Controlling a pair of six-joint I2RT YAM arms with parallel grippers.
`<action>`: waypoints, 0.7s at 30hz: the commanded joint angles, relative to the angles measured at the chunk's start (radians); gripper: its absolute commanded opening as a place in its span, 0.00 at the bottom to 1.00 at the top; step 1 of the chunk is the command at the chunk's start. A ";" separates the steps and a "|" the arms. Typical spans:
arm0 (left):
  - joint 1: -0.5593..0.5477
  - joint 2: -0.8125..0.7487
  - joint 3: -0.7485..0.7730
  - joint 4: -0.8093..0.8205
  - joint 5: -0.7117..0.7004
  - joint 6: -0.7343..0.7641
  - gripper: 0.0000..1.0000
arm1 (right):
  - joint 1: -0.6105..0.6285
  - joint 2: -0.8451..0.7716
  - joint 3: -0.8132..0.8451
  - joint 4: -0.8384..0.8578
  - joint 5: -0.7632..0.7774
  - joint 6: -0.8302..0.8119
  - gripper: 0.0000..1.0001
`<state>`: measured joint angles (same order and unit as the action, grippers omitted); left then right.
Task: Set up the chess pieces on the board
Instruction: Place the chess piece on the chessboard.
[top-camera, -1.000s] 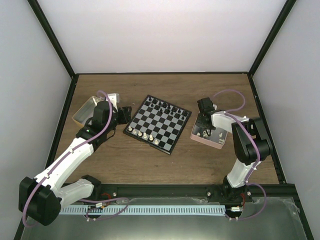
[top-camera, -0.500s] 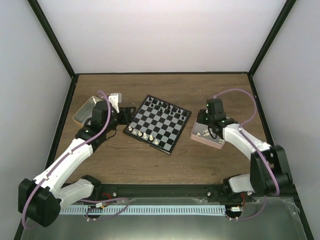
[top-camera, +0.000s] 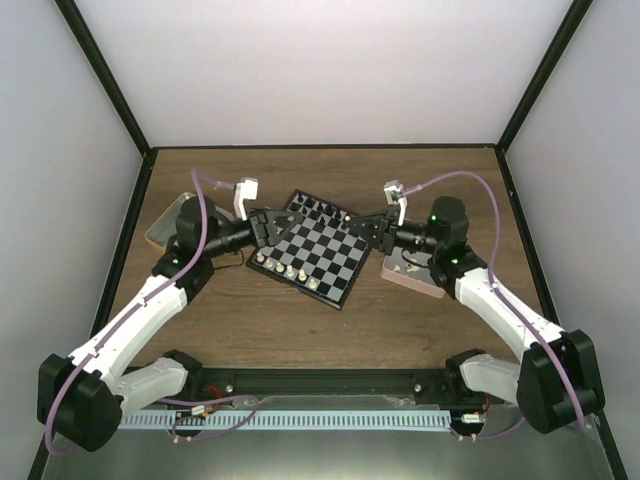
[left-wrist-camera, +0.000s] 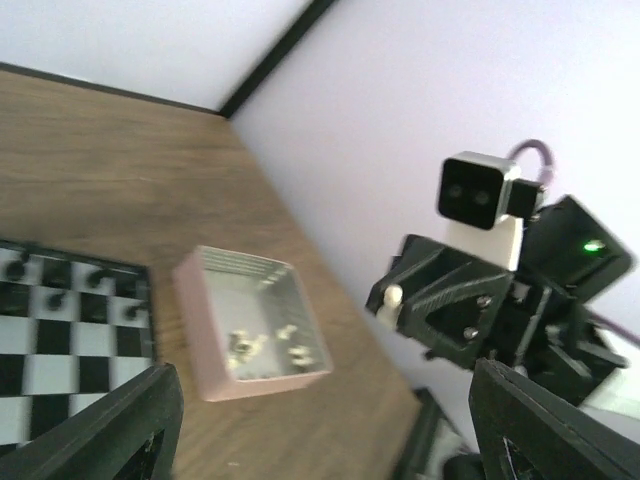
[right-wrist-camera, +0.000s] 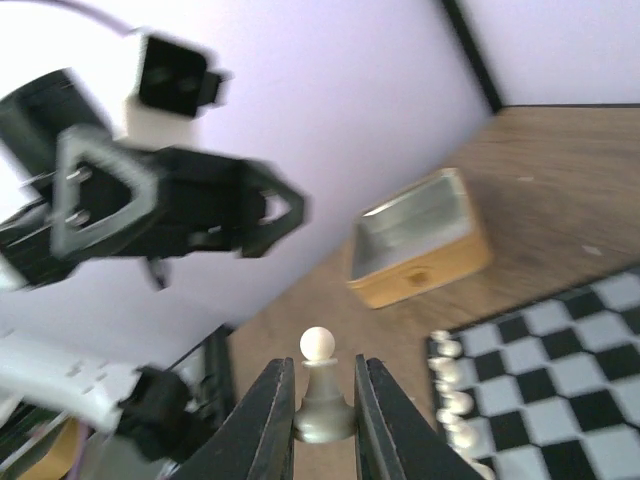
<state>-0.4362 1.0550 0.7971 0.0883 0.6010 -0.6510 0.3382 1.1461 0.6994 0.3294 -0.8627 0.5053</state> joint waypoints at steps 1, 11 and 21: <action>0.004 0.033 0.015 0.198 0.225 -0.195 0.80 | 0.061 0.015 0.043 0.178 -0.248 0.026 0.12; 0.002 0.067 0.048 0.225 0.348 -0.357 0.76 | 0.163 0.115 0.213 -0.014 -0.215 -0.222 0.13; 0.002 0.124 0.052 0.161 0.300 -0.472 0.47 | 0.239 0.230 0.405 -0.277 -0.058 -0.457 0.13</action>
<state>-0.4362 1.1637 0.8326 0.2558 0.9127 -1.0649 0.5529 1.3502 1.0321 0.1555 -0.9791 0.1604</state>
